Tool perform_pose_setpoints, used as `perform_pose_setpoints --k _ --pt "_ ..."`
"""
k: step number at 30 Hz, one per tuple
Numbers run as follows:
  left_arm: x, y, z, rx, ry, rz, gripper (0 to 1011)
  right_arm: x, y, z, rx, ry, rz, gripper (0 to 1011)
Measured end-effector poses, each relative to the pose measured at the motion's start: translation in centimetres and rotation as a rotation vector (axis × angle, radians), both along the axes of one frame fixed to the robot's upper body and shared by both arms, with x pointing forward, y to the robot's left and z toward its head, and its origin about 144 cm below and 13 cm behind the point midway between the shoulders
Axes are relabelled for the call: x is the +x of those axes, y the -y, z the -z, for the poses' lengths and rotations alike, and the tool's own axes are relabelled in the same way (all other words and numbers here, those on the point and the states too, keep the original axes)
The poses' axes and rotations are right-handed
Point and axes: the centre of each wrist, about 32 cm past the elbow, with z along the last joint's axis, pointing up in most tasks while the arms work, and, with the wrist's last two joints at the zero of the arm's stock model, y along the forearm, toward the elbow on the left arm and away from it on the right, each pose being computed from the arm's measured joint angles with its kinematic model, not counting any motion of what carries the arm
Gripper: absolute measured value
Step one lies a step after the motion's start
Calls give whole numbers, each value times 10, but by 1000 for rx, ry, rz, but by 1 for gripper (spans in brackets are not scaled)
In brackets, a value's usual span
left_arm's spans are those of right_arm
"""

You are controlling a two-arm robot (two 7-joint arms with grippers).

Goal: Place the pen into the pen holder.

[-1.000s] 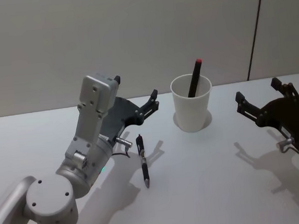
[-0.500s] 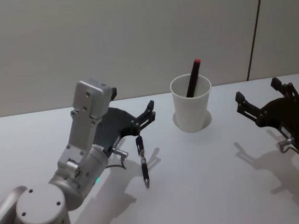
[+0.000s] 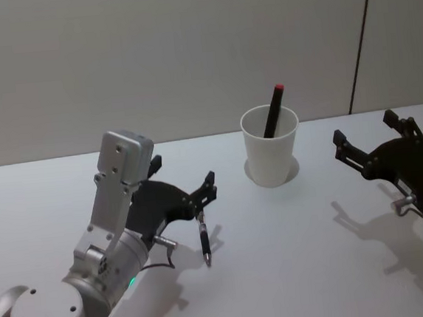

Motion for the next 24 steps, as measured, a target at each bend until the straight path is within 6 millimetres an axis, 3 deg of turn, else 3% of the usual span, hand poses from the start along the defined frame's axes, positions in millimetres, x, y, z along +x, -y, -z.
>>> perform_pose_setpoints --k 24 --pt "-12 16 8 -40 -206 7 1001 0 0 0 0 0 0 1001"
